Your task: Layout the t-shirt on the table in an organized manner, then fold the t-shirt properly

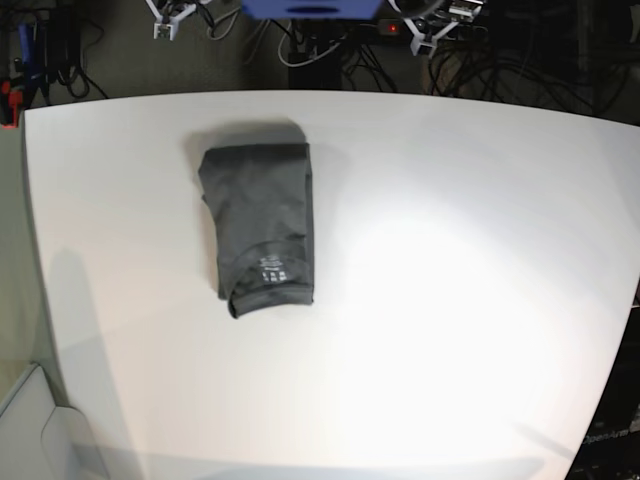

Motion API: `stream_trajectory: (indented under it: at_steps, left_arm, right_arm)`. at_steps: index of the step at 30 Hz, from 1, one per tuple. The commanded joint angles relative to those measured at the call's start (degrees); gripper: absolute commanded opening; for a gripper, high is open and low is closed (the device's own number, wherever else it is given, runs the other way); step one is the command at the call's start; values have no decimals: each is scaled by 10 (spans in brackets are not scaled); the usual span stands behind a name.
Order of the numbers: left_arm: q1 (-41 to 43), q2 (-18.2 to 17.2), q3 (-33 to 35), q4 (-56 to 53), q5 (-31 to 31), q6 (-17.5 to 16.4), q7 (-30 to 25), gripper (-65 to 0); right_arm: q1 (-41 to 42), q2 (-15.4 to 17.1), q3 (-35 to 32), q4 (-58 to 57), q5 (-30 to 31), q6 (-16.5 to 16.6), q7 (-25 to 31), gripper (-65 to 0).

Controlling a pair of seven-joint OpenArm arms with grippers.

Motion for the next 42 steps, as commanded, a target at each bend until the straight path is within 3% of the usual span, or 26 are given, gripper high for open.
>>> stream_trajectory:
  at_steps: [1,5,14,23,29,42]
  left_arm:
    - [-4,-6,0,2,-1,6,-3,-649]
    - [-9,-6,0,2,-1,14,-3,-649]
    - [-16,-6,-4,2,-3,31,-3,-648]
    - [-16,6,-5,-28,-4,31,-3,-648]
    - [-17,7,-6,-33,-5,32,-3,-648]
    - [-17,10,-5,-37,-5,32,-3,-648]
  right_arm:
    - [-3,1,1,2,1,-11,6,-649]
    - [-2,-16,0,2,1,-58,6,-649]
    - [-2,-18,1,2,2,-107,6,-648]
    - [8,-26,-3,0,0,-103,29,-648]
    - [7,-26,-46,0,0,-103,31,-648]
    - [8,-26,-46,0,0,-103,31,-647]
